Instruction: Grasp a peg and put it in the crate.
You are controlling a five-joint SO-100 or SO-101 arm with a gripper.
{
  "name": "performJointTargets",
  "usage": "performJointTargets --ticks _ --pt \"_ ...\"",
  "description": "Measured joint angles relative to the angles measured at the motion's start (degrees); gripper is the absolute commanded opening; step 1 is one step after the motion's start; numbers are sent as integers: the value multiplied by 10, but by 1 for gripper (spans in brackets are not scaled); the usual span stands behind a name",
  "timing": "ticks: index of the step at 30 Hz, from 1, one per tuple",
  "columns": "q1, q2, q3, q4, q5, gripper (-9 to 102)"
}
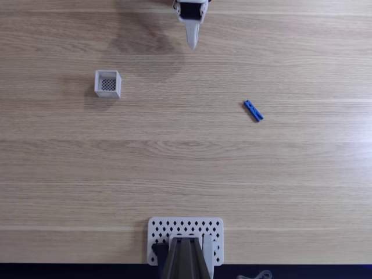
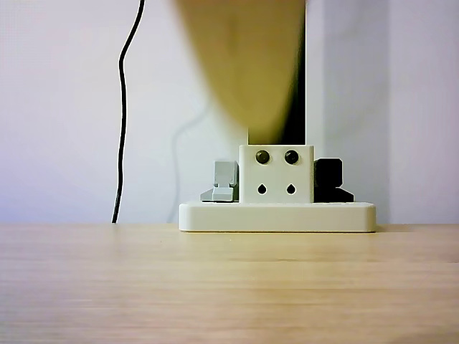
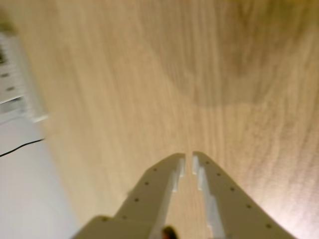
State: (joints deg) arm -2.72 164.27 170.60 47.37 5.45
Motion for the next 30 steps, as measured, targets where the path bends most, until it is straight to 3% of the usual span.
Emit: performJointTargets --ticks 3,7,14,25,30 --pt "0 -113 -45 -22 -29 0" --pt "0 -238 -106 -37 -144 -1" --pt "0 -366 -192 -40 -475 -1" --pt "-18 -385 -273 -40 -1070 -1" --pt "-31 -395 -277 -40 -1212 -1"
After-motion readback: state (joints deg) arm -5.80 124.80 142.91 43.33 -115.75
